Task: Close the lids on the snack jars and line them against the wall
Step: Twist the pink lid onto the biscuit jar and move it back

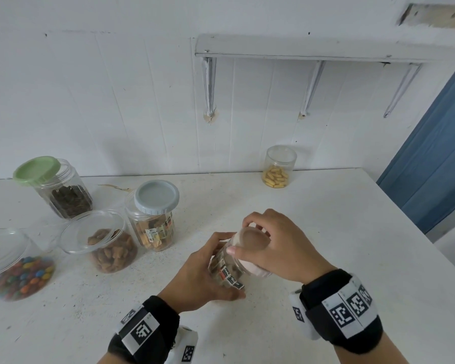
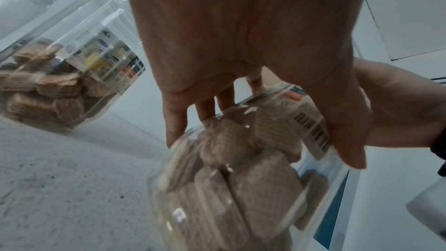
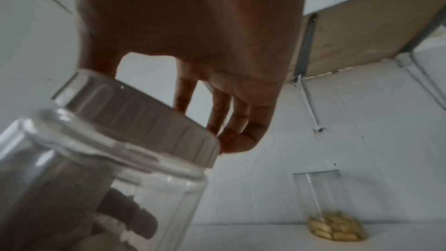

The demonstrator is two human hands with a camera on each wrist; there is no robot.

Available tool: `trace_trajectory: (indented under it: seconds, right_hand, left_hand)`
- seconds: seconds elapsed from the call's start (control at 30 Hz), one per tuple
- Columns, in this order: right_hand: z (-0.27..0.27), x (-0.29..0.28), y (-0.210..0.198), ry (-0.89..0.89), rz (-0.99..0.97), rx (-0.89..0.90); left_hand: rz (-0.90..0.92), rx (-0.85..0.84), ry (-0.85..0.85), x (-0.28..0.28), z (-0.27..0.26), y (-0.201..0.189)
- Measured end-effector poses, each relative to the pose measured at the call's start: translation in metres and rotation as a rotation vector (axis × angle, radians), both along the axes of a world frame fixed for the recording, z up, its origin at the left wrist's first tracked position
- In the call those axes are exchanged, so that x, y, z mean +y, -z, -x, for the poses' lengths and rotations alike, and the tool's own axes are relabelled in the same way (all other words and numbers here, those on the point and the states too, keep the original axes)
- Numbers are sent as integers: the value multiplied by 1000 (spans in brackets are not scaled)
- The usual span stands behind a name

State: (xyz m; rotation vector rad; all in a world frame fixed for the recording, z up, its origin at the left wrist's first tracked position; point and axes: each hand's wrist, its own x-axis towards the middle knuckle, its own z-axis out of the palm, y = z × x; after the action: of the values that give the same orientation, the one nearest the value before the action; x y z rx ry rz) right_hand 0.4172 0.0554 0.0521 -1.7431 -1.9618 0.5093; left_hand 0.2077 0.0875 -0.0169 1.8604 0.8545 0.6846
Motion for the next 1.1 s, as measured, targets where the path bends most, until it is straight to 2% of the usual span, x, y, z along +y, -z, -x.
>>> trace_trajectory:
  seconds: [0.1, 0.17, 0.33, 0.43, 0.5, 0.57, 0.7, 0.83, 0.97, 1.1]
  right_hand:
    - [-5, 0, 9, -161, 12, 152]
    - [-4, 2, 17, -225, 4, 176]
    - [14, 9, 36, -58, -204, 37]
    - [18, 16, 35, 11, -211, 2]
    - [20, 19, 33, -7, -198, -26]
    - [19, 20, 31, -61, -152, 32]
    - [7, 18, 29, -219, -5, 302]
    - [3, 14, 39, -232, -114, 284]
    - [9, 15, 49, -117, -207, 217]
    - [8, 15, 52, -110, -195, 172]
  left_hand:
    - [26, -20, -34, 3, 1, 2]
    - [45, -33, -48, 6, 4, 3]
    - [39, -42, -92, 8, -4, 8]
    - [59, -44, -96, 10, -6, 9]
    - [78, -53, -94, 11, -2, 9]
    - [108, -68, -73, 11, 2, 9]
    - [199, -44, 46, 14, 7, 5]
    - [281, -71, 99, 15, 6, 7]
    - [152, -51, 29, 6, -5, 11]
    - [44, -55, -41, -2, -13, 19]
